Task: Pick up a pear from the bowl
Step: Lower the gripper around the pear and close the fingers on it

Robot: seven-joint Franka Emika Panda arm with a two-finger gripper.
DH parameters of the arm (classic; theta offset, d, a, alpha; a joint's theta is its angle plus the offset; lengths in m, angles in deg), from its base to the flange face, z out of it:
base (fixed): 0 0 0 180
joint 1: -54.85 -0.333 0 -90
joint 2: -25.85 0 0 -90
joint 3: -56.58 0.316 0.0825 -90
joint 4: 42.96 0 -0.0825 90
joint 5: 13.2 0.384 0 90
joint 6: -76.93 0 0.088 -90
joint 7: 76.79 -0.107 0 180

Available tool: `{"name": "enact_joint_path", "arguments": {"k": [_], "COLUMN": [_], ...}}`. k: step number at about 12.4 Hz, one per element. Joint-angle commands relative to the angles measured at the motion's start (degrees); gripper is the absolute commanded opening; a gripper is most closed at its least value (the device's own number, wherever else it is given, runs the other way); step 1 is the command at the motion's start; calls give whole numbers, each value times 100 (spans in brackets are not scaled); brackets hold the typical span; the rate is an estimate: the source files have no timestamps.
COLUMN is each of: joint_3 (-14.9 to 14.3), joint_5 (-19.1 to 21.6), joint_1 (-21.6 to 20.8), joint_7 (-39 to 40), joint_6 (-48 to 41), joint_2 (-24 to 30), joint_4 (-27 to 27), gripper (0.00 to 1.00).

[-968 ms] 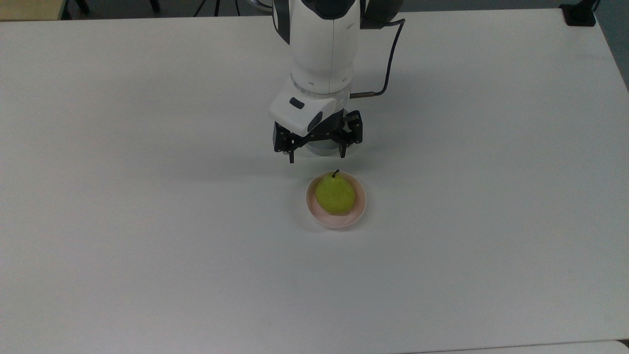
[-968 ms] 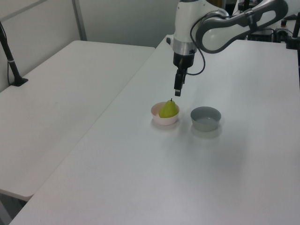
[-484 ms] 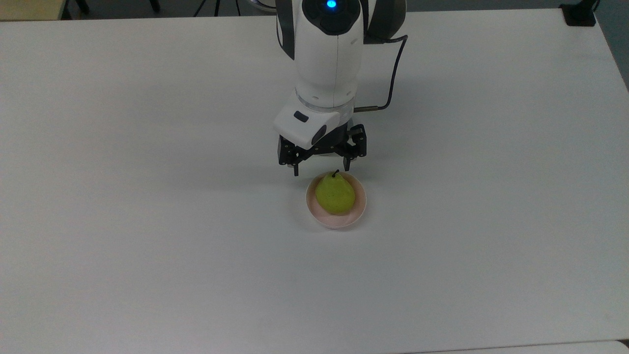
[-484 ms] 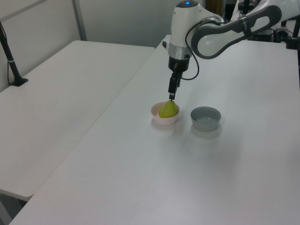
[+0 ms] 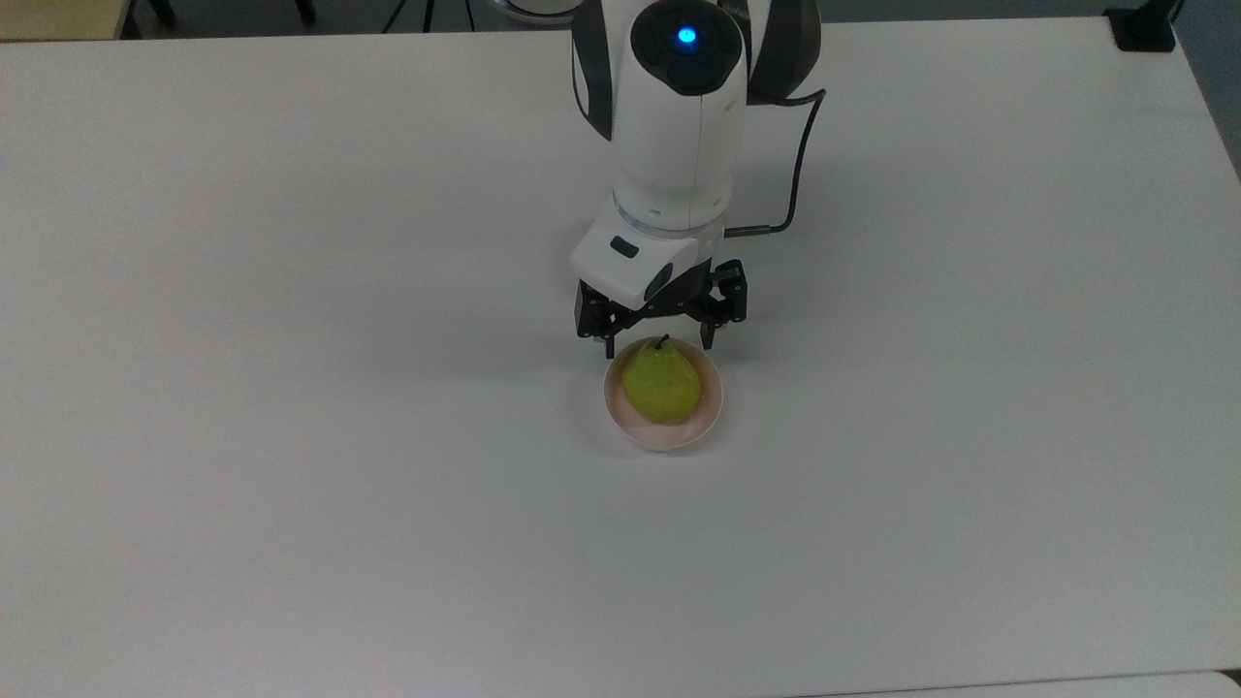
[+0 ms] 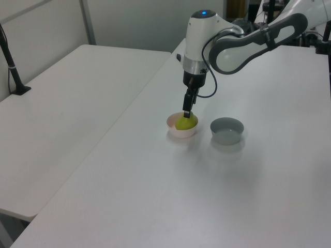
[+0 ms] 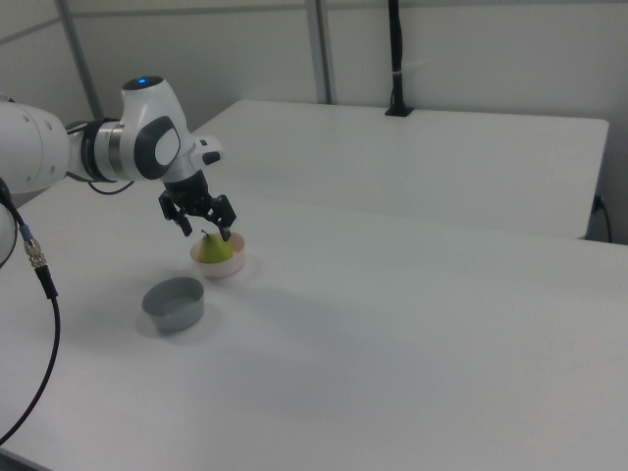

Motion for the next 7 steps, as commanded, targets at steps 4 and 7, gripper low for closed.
{"name": "enact_joint_path", "arguments": {"k": [4, 7], "joint_3": [-65, -65], "joint_5": [-278, -331], "joint_1": [-85, -85], "joint_7": [-149, -141], "joint_6": [430, 456], "joint_2": [-306, -386], "joint_4": [-59, -59], "gripper": [98, 92]}}
